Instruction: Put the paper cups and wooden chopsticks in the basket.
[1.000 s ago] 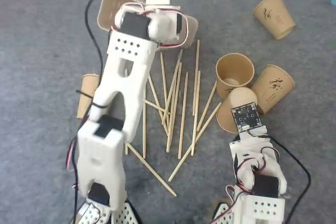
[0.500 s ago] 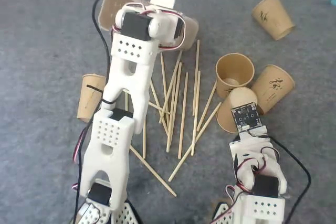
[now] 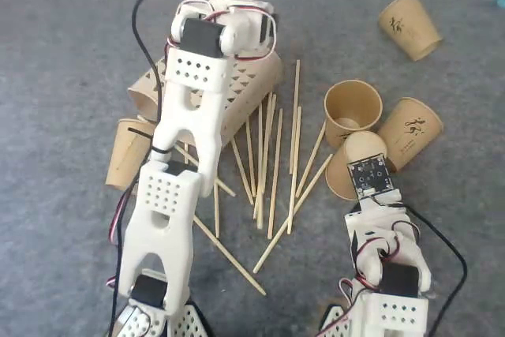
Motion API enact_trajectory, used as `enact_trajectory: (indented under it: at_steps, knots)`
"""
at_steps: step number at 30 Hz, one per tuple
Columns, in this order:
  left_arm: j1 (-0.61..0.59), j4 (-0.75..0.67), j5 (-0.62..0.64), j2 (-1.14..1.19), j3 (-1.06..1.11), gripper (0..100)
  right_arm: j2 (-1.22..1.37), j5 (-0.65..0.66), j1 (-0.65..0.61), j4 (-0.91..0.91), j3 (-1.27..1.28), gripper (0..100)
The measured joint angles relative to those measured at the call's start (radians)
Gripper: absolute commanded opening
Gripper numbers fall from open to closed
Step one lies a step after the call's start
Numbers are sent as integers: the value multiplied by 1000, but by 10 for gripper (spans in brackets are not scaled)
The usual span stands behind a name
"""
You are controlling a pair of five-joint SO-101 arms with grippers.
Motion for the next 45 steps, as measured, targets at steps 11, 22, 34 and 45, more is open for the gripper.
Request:
enact_trajectory:
  at_steps: [11, 22, 34, 45]
  knots:
    - [-127, 190, 3, 26, -141, 163, 0, 0, 0, 0, 0, 9]
    - [-253, 199, 6, -6, -115, 163, 0, -3, 146, -34, -12, 8]
    - [-253, 199, 6, -532, 532, 163, 0, 20, 158, 15, -222, 8]
    - [-416, -98, 5, -1020, 1361, 163, 354, 21, 160, 80, -651, 8]
